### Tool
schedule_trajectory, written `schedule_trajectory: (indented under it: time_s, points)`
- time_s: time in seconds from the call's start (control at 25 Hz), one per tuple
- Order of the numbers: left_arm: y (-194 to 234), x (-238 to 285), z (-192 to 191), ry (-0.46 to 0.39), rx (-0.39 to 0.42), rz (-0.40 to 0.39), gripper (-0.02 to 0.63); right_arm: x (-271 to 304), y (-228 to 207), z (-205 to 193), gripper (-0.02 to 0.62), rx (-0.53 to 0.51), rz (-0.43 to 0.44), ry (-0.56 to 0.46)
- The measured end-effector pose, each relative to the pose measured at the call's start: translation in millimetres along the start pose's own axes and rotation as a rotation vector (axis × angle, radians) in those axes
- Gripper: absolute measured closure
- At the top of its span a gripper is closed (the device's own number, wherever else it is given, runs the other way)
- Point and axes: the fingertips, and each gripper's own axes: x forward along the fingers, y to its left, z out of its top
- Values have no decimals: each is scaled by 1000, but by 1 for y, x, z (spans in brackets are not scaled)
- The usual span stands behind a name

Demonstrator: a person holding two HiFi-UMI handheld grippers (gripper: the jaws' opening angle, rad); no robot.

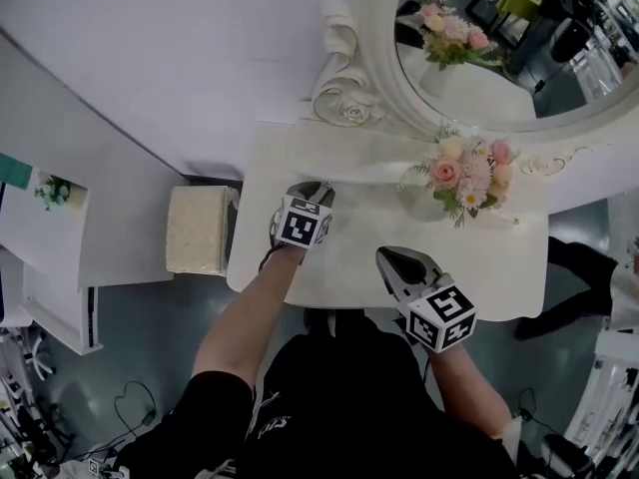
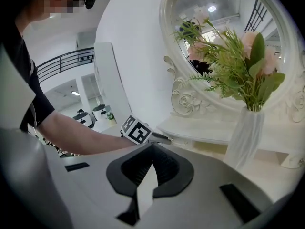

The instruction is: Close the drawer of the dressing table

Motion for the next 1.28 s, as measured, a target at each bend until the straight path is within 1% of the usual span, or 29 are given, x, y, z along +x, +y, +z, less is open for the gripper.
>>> schedule_trajectory:
  time_s: [0.2,0.56,0.72,0.84,0.96,1.04,1.12,1.28]
  points:
    - [-2,-25,11,-34,32,4,486,-8,12,4,601,-9,-22,-30]
    - [-27,-96,33,-171,79,-14,508,-35,25,13,601,9,-103,-104]
    - [-41,-121,38,-203,98,-36,508,-49,24,15,601,8,-120,-126]
    - [-49,-139,45,-222,90,-28,520,-57,21,19,600,6,-116,-146]
    - [-61,-154,51,-251,60,-16,570,-67,17,22,601,0,-112,-170]
    - [-73,-160,56,-267,30,-15,588,-76,13,23,601,-2,-105,-191]
    - [-88,-167,63,-284,24,-16,594,-88,8,24,601,-4,-95,-210]
    - [-122,-180,80,-320,22,-11,595,-120,-4,21,601,-21,-84,-214]
